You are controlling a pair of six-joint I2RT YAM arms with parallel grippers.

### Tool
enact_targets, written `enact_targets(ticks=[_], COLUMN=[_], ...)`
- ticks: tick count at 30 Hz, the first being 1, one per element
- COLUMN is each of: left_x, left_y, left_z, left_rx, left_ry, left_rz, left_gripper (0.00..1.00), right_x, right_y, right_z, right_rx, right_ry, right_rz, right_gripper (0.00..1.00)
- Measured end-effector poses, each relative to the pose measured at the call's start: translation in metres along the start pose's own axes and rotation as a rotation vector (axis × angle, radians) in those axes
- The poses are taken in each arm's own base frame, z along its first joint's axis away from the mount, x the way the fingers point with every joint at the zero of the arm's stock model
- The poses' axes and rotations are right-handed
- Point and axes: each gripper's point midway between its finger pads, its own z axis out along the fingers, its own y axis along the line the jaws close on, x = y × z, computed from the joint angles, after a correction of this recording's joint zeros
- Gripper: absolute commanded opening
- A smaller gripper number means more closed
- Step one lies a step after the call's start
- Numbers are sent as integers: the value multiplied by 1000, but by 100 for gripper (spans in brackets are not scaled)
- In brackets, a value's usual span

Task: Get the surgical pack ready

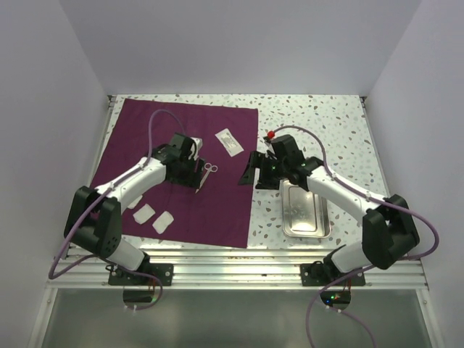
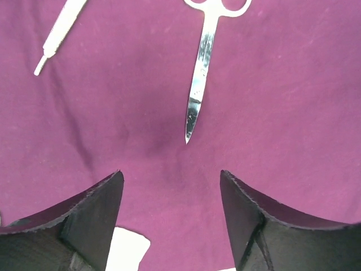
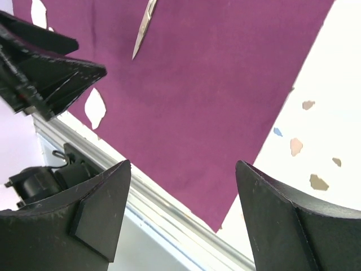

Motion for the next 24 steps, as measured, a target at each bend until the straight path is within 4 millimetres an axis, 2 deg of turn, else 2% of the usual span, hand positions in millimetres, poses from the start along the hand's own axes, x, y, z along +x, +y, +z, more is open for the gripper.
enact_targets(ticks=[5, 7, 11, 14, 21, 24], left_x=[2, 2, 3, 3, -19, -17], left_y=[0, 0, -5, -9, -16, -15], left_z=[10, 20, 43, 55, 61, 66], left_rx=[-8, -11, -20, -37, -60, -69], left_ry=[8, 22, 68, 87, 44, 53], left_rz=[-6, -8, -9, 9, 22, 24], left_gripper=[60, 54, 50, 52, 54, 53], right_x=[5, 7, 9, 8, 8, 8], right_y=[-1, -4, -9, -11, -11, -12], right_z=[-8, -8, -10, -11, -11, -11], right_rx=[15, 30, 62, 75, 82, 84], right_ry=[14, 17, 27, 23, 25, 27], right_rz=[21, 25, 33, 35, 41, 41], right_gripper=[79, 79, 79, 79, 79, 79])
